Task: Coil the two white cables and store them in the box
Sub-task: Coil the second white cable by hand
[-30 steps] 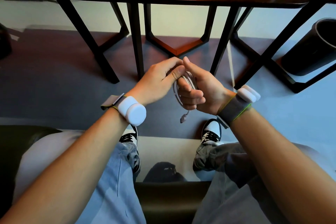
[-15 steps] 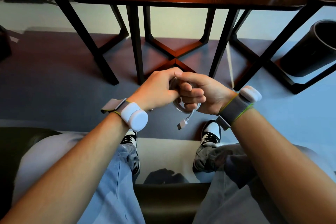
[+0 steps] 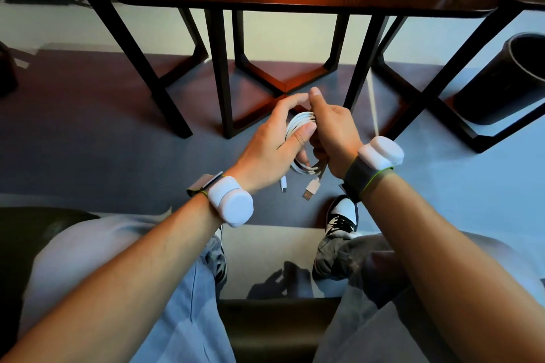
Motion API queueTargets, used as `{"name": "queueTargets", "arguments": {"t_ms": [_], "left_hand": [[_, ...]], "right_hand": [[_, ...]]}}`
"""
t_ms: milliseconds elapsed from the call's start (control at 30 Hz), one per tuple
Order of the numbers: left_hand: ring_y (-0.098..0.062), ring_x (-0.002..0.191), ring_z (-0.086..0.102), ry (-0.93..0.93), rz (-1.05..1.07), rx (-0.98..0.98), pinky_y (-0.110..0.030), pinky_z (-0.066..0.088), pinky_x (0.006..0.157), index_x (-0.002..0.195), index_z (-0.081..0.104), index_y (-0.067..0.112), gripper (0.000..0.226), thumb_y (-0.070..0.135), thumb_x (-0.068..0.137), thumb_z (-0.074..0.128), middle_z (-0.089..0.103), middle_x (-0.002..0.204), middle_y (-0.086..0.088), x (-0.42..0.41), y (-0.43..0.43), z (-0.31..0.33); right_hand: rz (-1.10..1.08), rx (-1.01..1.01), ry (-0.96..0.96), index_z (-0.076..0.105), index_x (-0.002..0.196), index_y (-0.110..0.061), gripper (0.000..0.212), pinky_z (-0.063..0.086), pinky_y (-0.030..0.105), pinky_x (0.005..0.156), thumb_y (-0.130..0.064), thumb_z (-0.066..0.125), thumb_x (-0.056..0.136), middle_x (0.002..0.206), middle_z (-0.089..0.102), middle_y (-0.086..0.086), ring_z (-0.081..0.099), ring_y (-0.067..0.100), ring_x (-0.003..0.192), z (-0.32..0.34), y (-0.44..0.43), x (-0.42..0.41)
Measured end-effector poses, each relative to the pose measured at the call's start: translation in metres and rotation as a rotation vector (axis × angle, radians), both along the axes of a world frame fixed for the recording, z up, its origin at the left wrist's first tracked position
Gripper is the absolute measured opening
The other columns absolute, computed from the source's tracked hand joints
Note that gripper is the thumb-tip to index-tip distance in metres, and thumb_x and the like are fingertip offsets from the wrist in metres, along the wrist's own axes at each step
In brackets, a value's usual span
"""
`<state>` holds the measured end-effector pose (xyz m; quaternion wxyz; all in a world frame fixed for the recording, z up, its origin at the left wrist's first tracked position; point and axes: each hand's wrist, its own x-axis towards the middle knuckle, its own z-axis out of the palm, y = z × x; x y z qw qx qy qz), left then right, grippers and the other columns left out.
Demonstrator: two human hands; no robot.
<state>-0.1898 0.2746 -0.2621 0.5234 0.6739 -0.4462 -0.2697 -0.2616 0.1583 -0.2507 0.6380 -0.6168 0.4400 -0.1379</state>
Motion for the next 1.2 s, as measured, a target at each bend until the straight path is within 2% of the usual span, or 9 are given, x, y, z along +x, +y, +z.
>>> {"name": "queueTargets", "arguments": {"t_ms": [67, 233, 333, 400, 467, 633, 900, 1067, 1200], "left_hand": [[-0.016, 0.061, 0.069, 0.048, 0.029, -0.016, -0.048, 0.058, 0.074, 0.131, 0.040, 0.043, 0.034, 0.037, 0.100, 0.054, 0.067, 0.065, -0.001, 0.002, -0.001, -0.002], [-0.025, 0.054, 0.067, 0.202, 0.106, -0.010, -0.043, 0.058, 0.064, 0.120, 0.051, 0.020, 0.030, 0.040, 0.097, 0.054, 0.065, 0.065, -0.004, 0.003, -0.002, 0.002], [-0.024, 0.075, 0.073, 0.188, 0.198, 0.121, -0.051, 0.059, 0.078, 0.093, 0.060, 0.023, 0.033, 0.055, 0.090, 0.056, 0.074, 0.078, 0.001, 0.010, -0.001, 0.005], [-0.023, 0.086, 0.073, 0.182, 0.245, 0.193, -0.048, 0.058, 0.083, 0.079, 0.061, 0.021, 0.045, 0.062, 0.090, 0.047, 0.075, 0.084, 0.001, 0.016, -0.001, 0.006], [-0.018, 0.085, 0.072, 0.218, 0.260, 0.177, -0.042, 0.058, 0.079, 0.075, 0.062, 0.022, 0.043, 0.054, 0.095, 0.042, 0.075, 0.085, 0.003, 0.019, 0.000, 0.008], [-0.018, 0.101, 0.068, 0.134, 0.266, 0.193, -0.051, 0.054, 0.094, 0.081, 0.069, 0.021, 0.019, 0.033, 0.090, 0.056, 0.076, 0.099, 0.007, 0.020, 0.001, 0.009], [-0.031, 0.106, 0.069, 0.509, 0.094, 0.065, -0.052, 0.056, 0.094, 0.081, 0.072, 0.019, 0.006, 0.020, 0.084, 0.077, 0.074, 0.111, -0.015, 0.019, 0.005, 0.011], [-0.027, 0.074, 0.074, 0.349, 0.049, 0.012, -0.046, 0.062, 0.075, 0.095, 0.045, 0.013, 0.039, 0.005, 0.081, 0.080, 0.075, 0.082, -0.006, 0.019, 0.004, 0.009], [-0.019, 0.069, 0.074, -0.117, 0.017, 0.144, -0.035, 0.059, 0.070, 0.108, 0.052, 0.018, 0.039, 0.010, 0.081, 0.079, 0.073, 0.080, 0.002, 0.025, 0.006, 0.008]], "right_hand": [[0.020, -0.016, -0.040, 0.056, 0.075, -0.011, 0.053, 0.026, 0.024, 0.041, -0.059, 0.045, 0.094, 0.052, 0.035, 0.002, 0.032, 0.014, 0.041, 0.002, 0.001, 0.000], [0.175, 0.228, -0.092, 0.037, 0.050, -0.024, 0.056, 0.019, 0.019, 0.038, -0.062, 0.054, 0.088, 0.049, 0.023, -0.006, 0.019, 0.011, 0.038, 0.009, -0.003, -0.006], [0.183, 0.112, -0.083, 0.042, 0.056, -0.021, 0.050, 0.019, 0.020, 0.040, -0.055, 0.058, 0.090, 0.050, 0.025, -0.005, 0.020, 0.011, 0.039, 0.010, -0.004, -0.007], [0.174, 0.019, -0.061, 0.055, 0.068, -0.006, 0.052, 0.019, 0.021, 0.041, -0.053, 0.058, 0.091, 0.050, 0.027, -0.003, 0.020, 0.011, 0.039, 0.008, -0.004, -0.008], [0.155, -0.047, -0.039, 0.062, 0.083, 0.006, 0.061, 0.019, 0.022, 0.041, -0.054, 0.057, 0.091, 0.054, 0.030, 0.005, 0.020, 0.012, 0.039, 0.004, -0.004, -0.007], [0.085, -0.214, 0.010, 0.046, 0.062, -0.015, 0.049, 0.022, 0.021, 0.038, -0.052, 0.058, 0.092, 0.041, 0.028, -0.007, 0.022, 0.010, 0.034, 0.001, -0.007, -0.006], [0.106, -0.043, -0.088, 0.050, 0.066, -0.015, 0.047, 0.020, 0.022, 0.041, -0.054, 0.059, 0.091, 0.052, 0.026, -0.001, 0.019, 0.013, 0.041, 0.004, -0.008, -0.007], [0.175, 0.039, -0.086, 0.059, 0.072, -0.014, 0.046, 0.020, 0.020, 0.039, -0.057, 0.058, 0.090, 0.049, 0.031, 0.001, 0.021, 0.013, 0.037, 0.005, -0.004, -0.010], [0.266, 0.187, -0.052, 0.052, 0.068, -0.019, 0.043, 0.018, 0.018, 0.038, -0.054, 0.054, 0.093, 0.047, 0.026, -0.007, 0.019, 0.009, 0.037, 0.008, 0.001, -0.010]]}}
